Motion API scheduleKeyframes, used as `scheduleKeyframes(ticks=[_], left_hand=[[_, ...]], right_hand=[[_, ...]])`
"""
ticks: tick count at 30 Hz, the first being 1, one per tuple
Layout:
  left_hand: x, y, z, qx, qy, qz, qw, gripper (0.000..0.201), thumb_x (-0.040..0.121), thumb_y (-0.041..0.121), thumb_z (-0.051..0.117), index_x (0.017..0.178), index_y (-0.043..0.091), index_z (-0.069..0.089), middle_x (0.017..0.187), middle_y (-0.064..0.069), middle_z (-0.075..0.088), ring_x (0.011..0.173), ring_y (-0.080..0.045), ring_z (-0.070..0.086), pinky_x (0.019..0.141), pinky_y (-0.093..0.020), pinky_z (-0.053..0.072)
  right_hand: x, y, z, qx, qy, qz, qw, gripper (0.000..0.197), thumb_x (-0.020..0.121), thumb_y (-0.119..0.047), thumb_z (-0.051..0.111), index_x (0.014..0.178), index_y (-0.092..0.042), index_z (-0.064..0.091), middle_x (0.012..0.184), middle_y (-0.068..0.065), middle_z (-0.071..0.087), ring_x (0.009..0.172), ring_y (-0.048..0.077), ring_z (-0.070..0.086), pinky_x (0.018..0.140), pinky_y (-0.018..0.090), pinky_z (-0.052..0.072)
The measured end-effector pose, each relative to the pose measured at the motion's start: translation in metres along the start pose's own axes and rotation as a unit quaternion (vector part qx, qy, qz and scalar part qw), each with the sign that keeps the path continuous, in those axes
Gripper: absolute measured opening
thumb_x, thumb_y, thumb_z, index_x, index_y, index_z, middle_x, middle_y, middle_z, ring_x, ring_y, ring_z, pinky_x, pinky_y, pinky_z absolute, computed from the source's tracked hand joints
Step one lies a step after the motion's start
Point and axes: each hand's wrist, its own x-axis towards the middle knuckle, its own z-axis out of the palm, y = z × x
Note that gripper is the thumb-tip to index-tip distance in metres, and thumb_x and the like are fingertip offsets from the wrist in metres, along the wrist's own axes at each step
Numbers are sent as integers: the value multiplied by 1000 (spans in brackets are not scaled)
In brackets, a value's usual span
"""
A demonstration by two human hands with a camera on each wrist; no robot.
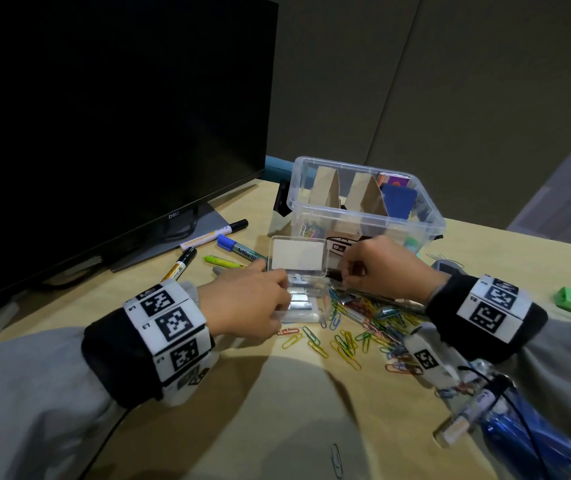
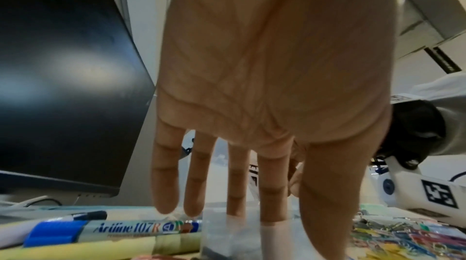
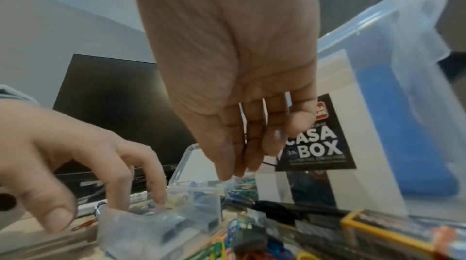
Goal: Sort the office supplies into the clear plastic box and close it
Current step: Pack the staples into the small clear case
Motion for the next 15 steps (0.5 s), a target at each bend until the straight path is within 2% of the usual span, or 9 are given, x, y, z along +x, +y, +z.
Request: scheduleKeyframes(ticks=[4,8,11,15], left_hand=[[4,-3,1,-12,-12,-4,1000,29,97,38,48,119,25,61,134,10,41,116,-18,34,79,-33,44],[6,-3,4,-6,1,-1,1000,30,97,36,48,123,26,60,135,13,45,111,-17,35,78,-29,39],[8,-5,7,-10,20,1,1000,25,95,34,49,114,24,62,124,11,53,101,-15,35,76,-30,41],[10,-5,9,-19,23,-6,1000,22,92,33,51,107,23,63,118,11,56,98,-14,35,80,-34,47]], right_hand=[[-4,2,5,2,-18,5,1000,7,86,-26,66,83,-21,70,79,-6,67,73,12,61,70,28,54],[-7,9,9,-12,-33,22,999,6,84,-21,65,79,-19,69,76,-4,67,72,15,62,71,36,57],[-10,12,8,-34,-52,36,997,5,84,-18,66,80,-18,69,77,-4,67,73,14,62,71,32,57],[-15,15,7,-39,-69,38,996,6,86,-17,66,89,-20,69,84,-6,65,79,11,59,69,23,50]])
